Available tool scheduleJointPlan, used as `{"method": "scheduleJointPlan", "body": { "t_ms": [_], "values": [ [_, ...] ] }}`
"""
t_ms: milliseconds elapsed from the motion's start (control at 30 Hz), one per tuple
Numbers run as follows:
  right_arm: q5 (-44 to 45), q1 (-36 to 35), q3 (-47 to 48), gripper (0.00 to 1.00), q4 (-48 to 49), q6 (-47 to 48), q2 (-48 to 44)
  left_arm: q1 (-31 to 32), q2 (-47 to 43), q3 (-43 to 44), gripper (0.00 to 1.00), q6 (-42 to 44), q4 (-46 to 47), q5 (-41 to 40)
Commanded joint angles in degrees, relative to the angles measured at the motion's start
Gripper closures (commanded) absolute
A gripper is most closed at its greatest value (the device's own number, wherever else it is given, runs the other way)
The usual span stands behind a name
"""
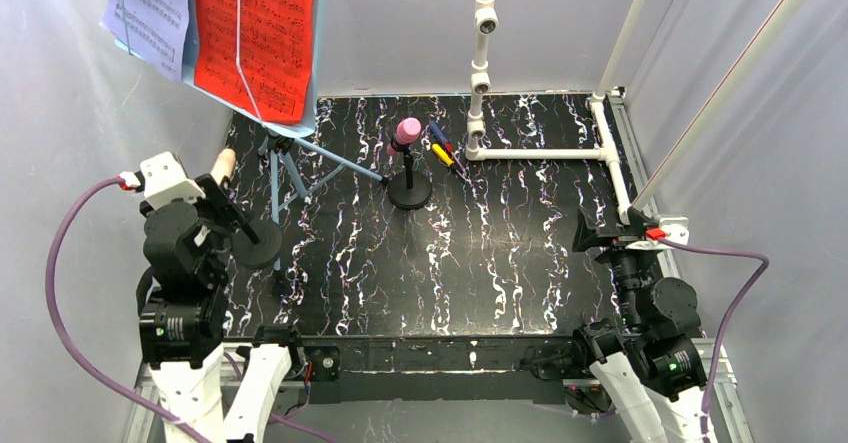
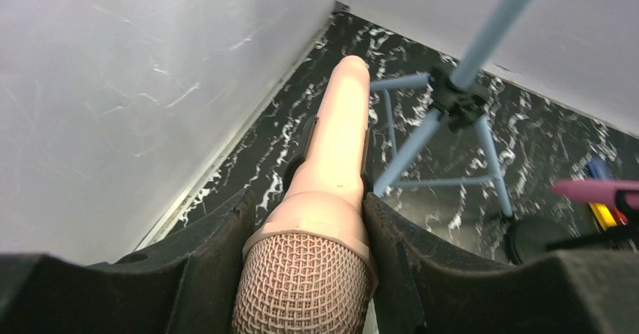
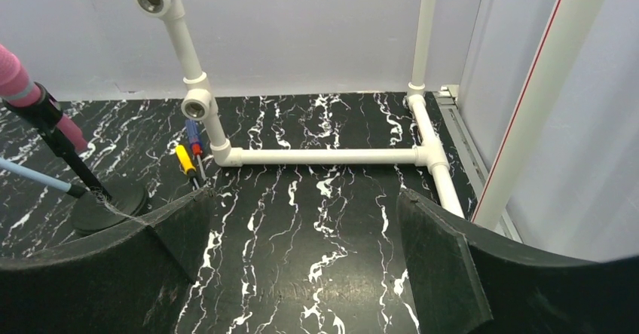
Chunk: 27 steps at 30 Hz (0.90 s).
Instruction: Pack up the instrument practice props
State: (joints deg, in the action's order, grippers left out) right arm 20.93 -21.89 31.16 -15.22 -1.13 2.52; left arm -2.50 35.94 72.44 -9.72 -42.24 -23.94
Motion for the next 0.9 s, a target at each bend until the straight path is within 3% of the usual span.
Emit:
{"method": "scheduleJointPlan", "body": {
  "t_ms": [0,167,367,667,867],
  "values": [
    [1.7,-0.3,1.5,0.01,0.2,0.7,2.4,4.4,-2.1,3.6,1.00,0.4,-0.7,6.7],
    [0.9,-0.3,2.0,0.01,-0.2,0.5,4.2,8.2,-3.1,5.4,1.00,2.1,-3.8,12.7],
    [-3.2,-0.3,2.9,0.01,0.0,0.2,6.8,9.5,-3.5,2.8,1.00,2.4,-1.6,32.9],
    [-7.8,-0.3,5.5,0.01,-1.1,-6.5,13.7,10.4,-2.1,-8.4,1.00,-2.7,12.9,55.1],
    [-16.1,-0.3,4.8,0.01,1.0,-8.9,16.0,11.7,-1.5,-14.7,1.00,-8.3,24.6,60.7]
  ]
}}
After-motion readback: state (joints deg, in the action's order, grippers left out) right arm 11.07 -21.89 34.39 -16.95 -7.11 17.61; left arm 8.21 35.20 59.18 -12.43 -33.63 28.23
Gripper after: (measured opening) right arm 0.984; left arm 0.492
